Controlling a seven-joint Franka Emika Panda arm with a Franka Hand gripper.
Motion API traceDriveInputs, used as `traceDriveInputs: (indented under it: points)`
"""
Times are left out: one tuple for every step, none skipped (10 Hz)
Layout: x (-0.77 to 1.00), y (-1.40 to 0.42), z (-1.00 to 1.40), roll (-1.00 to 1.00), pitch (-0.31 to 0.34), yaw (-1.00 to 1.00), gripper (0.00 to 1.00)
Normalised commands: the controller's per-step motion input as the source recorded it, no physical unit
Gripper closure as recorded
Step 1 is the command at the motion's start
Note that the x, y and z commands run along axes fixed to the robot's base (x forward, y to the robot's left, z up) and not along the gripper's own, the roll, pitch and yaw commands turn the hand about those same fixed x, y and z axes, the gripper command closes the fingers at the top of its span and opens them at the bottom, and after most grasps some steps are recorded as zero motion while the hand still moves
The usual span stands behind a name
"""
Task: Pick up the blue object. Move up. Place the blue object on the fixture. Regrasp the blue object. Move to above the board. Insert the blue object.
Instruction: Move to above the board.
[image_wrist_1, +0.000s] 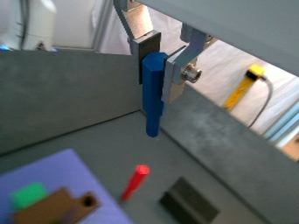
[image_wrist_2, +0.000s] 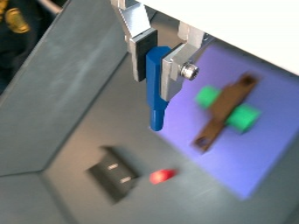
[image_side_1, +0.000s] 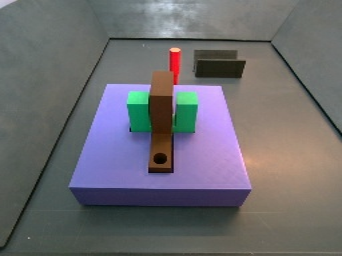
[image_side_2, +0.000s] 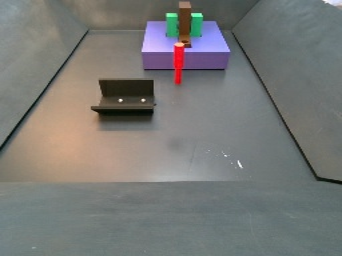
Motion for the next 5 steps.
traceDriveInputs:
  points:
    - [-0.17,-0.13,0.01,-1.0,0.236,-0.07,1.0]
    - [-0.08,-0.05,0.02,-1.0,0.222,-0.03,1.0]
    - [-0.08,-0.02,0.01,-1.0,0.208,-0.03,1.0]
    - [-0.06,0.03,0.0,-1.0,0.174,-0.01,1.0]
    - [-0.06,0.03,0.0,-0.81,0.112,0.0,1.0]
